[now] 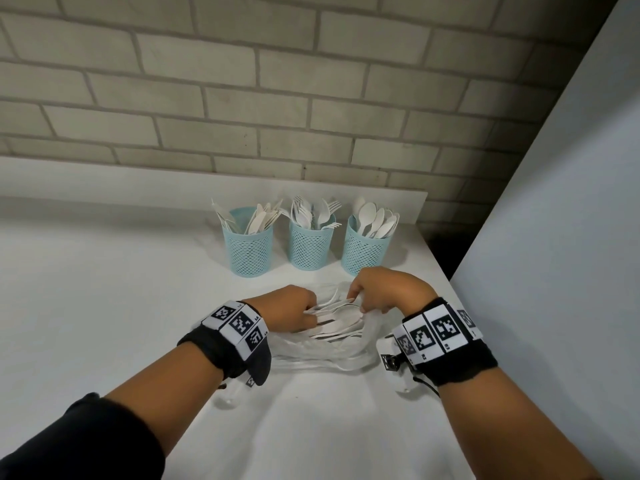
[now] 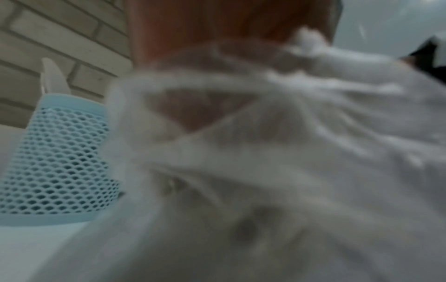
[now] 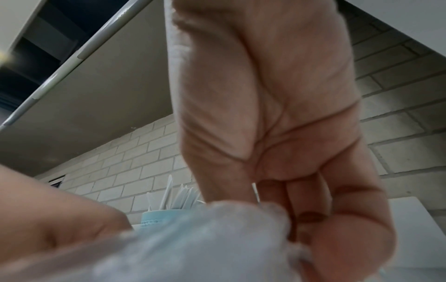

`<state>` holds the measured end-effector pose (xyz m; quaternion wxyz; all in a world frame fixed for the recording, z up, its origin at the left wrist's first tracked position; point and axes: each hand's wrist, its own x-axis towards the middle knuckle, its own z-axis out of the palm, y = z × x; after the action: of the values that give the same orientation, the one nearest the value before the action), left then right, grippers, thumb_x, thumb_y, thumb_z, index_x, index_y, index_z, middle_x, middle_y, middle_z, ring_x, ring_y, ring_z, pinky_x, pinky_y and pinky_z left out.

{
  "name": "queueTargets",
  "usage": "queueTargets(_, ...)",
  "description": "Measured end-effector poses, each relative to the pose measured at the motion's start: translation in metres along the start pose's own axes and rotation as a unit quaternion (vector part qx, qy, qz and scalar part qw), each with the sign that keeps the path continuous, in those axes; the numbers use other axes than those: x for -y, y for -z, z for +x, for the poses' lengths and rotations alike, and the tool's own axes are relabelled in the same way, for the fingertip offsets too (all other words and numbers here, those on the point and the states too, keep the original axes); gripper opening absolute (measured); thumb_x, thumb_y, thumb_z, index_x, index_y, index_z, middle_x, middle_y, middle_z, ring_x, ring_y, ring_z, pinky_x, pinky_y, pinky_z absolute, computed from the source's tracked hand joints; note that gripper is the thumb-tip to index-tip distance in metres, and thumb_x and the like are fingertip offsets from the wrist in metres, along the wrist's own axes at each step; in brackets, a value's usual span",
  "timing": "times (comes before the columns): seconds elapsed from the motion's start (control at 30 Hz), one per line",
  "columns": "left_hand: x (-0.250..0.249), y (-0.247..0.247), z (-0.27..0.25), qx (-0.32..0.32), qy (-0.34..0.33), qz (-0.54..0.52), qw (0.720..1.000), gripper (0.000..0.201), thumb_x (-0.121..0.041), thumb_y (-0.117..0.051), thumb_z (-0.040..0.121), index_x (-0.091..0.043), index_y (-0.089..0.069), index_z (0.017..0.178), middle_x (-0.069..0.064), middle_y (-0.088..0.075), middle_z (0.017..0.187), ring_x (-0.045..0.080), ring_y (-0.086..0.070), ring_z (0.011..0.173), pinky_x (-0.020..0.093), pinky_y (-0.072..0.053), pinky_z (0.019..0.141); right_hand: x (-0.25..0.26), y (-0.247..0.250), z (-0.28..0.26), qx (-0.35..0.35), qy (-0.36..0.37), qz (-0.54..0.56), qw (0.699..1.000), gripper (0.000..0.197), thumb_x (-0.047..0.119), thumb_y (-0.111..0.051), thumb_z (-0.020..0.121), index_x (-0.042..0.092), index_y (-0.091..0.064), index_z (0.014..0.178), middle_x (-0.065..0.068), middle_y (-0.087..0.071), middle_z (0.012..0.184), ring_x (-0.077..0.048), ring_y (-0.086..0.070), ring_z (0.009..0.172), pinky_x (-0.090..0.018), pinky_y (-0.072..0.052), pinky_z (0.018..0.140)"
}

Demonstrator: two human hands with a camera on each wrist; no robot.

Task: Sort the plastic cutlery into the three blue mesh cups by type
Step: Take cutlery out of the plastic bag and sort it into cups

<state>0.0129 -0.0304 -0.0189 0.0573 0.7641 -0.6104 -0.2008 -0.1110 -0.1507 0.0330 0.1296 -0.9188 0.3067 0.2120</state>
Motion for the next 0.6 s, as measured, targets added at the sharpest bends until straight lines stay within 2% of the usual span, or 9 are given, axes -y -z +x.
queueTargets(0.07, 0.001, 0.001, 0.0, 0.0, 0.004, -0.03, 1.0, 0.014, -0.025, -0.052, 0.091, -0.012, -0.049, 0.088, -0.004, -0.048, 0.078, 0.017, -0.042, 0.075, 0.024, -0.031, 0.059, 0.0, 0.001, 0.0, -0.003, 0.0, 0.001, 1.0, 0.041, 0.005, -0.06, 0.088, 0.019, -0.059, 0.126, -0.001, -0.05, 0.096, -0.011, -0.048, 0.06, -0.016, -0.042, 0.053)
queueTargets(0.1, 0.001, 0.001, 0.0, 0.001, 0.008, -0.037, 0.999, 0.017, -0.024, -0.052, 0.091, -0.013, -0.044, 0.082, -0.006, -0.042, 0.072, 0.016, -0.04, 0.071, 0.022, -0.029, 0.055, 0.0, 0.001, 0.0, -0.005, 0.001, 0.001, 1.0, 0.04, 0.006, -0.06, 0.088, 0.019, -0.059, 0.126, -0.001, -0.05, 0.096, -0.01, -0.046, 0.058, -0.016, -0.041, 0.052)
queueTargets(0.2, 0.004, 0.002, 0.001, 0.003, 0.006, -0.051, 0.999, 0.033, -0.023, -0.051, 0.091, -0.017, -0.032, 0.065, -0.005, -0.035, 0.066, 0.011, -0.03, 0.059, 0.023, -0.024, 0.053, -0.001, 0.002, 0.0, -0.009, 0.002, 0.001, 1.0, 0.041, 0.007, -0.06, 0.088, 0.02, -0.058, 0.127, -0.001, -0.051, 0.096, -0.01, -0.046, 0.056, -0.016, -0.04, 0.05)
queueTargets(0.3, 0.007, 0.005, 0.001, -0.002, 0.007, -0.087, 0.996, 0.038, -0.021, -0.054, 0.089, -0.017, -0.03, 0.06, -0.004, -0.034, 0.063, 0.009, -0.028, 0.056, 0.024, -0.024, 0.054, -0.004, 0.003, -0.002, -0.018, 0.004, 0.007, 1.0, 0.041, 0.009, -0.061, 0.087, 0.019, -0.058, 0.127, -0.001, -0.051, 0.096, -0.009, -0.047, 0.056, -0.016, -0.038, 0.05)
queueTargets(0.43, 0.009, 0.007, 0.001, -0.008, 0.024, -0.141, 0.99, 0.034, -0.02, -0.056, 0.088, -0.017, -0.035, 0.061, -0.004, -0.045, 0.063, 0.009, -0.041, 0.058, 0.023, -0.033, 0.057, -0.006, 0.003, -0.003, -0.029, 0.018, 0.008, 0.999, 0.041, 0.014, -0.064, 0.086, 0.017, -0.058, 0.126, -0.001, -0.056, 0.094, -0.007, -0.046, 0.057, -0.016, -0.035, 0.049)
queueTargets(0.53, 0.009, 0.01, -0.004, 0.001, 0.011, -0.218, 0.976, 0.025, -0.017, -0.054, 0.092, -0.016, -0.042, 0.07, -0.002, -0.064, 0.08, 0.009, -0.061, 0.072, 0.015, -0.043, 0.066, -0.007, 0.004, -0.004, -0.037, 0.027, 0.011, 0.999, 0.038, 0.019, -0.065, 0.085, 0.016, -0.06, 0.123, -0.004, -0.064, 0.104, -0.01, -0.05, 0.064, -0.017, -0.036, 0.052)
queueTargets(0.6, 0.009, 0.015, -0.008, -0.005, -0.004, -0.241, 0.97, 0.014, -0.016, -0.052, 0.094, -0.011, -0.05, 0.081, -0.004, -0.066, 0.08, -0.002, -0.059, 0.064, 0.005, -0.038, 0.057, -0.01, 0.007, -0.004, -0.029, 0.037, 0.025, 0.999, 0.033, 0.022, -0.065, 0.085, 0.016, -0.062, 0.117, -0.002, -0.063, 0.095, -0.01, -0.051, 0.062, -0.018, -0.037, 0.051)
